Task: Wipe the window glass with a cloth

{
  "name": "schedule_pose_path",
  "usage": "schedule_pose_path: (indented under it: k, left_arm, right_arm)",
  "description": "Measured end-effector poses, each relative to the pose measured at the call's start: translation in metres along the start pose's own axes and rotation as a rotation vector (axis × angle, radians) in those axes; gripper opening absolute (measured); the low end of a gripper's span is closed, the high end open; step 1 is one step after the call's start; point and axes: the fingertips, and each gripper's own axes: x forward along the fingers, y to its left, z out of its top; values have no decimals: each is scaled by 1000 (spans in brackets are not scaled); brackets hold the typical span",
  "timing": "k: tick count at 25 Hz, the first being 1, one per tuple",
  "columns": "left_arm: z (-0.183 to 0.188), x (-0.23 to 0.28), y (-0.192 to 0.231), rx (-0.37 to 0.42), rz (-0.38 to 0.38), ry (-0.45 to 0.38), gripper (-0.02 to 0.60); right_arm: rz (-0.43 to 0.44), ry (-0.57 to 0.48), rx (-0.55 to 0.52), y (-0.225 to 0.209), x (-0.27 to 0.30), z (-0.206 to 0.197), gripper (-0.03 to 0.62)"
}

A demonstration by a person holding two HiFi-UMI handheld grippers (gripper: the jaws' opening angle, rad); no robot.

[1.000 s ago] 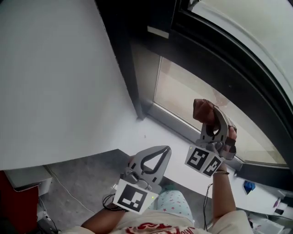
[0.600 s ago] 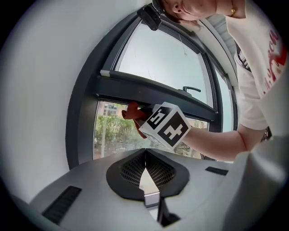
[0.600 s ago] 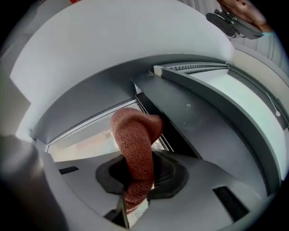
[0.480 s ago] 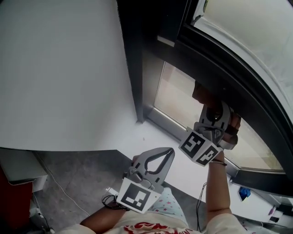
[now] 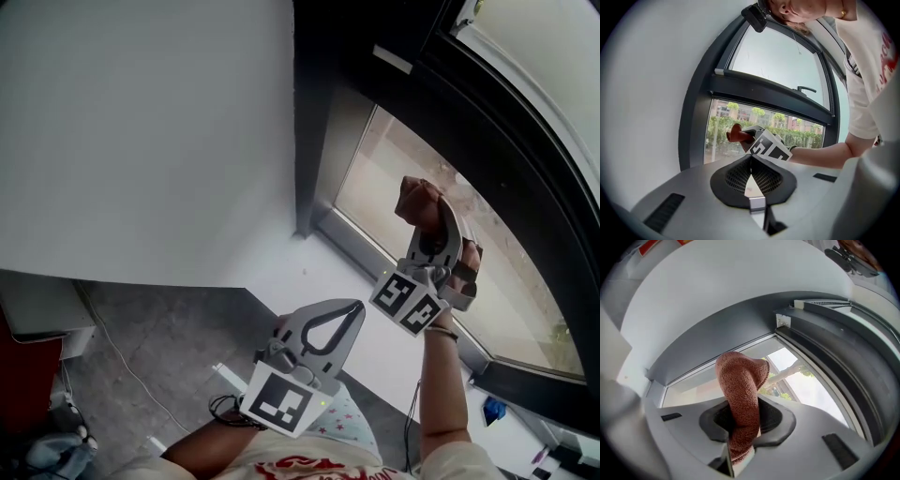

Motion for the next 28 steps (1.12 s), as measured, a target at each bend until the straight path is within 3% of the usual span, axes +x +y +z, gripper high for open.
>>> schedule_pose_path:
  k: [5,13,22,28]
  left_arm:
    - [-16,-2,8,-25,35,33,21]
    - [-21,1,6,-18,29,76,21]
    - [-29,14,-2,-11,-9,118,21]
    - [-48,19,-7,-45,-49,161,21]
  right_arm:
    - [55,25,28,42,8,-12,89]
    - [142,55,21,87,13,-30,89]
    - [268,115,5,167,23,-67,91]
    - [323,145,30,222,30,-94,92]
